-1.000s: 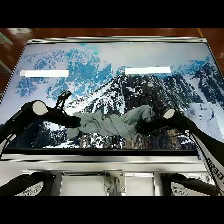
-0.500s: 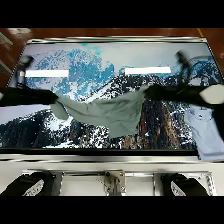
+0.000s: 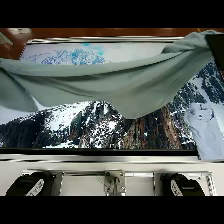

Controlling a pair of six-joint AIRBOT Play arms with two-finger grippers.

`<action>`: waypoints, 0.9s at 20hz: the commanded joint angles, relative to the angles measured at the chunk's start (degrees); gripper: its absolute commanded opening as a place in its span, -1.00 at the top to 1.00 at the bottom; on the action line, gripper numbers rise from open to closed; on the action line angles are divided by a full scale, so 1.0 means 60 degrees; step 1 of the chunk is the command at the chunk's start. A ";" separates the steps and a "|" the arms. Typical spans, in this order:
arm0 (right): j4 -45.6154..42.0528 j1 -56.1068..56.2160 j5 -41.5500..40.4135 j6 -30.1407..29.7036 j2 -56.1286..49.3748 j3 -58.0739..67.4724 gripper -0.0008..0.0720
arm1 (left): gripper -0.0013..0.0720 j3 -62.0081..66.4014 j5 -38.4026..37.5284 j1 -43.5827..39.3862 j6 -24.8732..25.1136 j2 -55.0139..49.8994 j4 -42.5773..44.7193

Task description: Fold the shirts.

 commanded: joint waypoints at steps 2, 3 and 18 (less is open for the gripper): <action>-0.0426 -0.0091 -0.0546 0.0321 0.0146 0.0251 0.80 | 0.87 -0.0729 -0.1953 0.0018 -0.0317 0.0182 -0.0211; -0.0721 -0.0091 -0.0390 0.0506 0.0047 0.0251 0.80 | 0.87 -0.1297 -0.2171 0.0018 -0.0317 0.0208 -0.0291; 0.0160 -0.0066 -0.0135 0.0648 -0.7490 -0.0215 0.80 | 0.87 -0.6120 0.4612 0.0018 -0.0317 -0.3136 -0.2069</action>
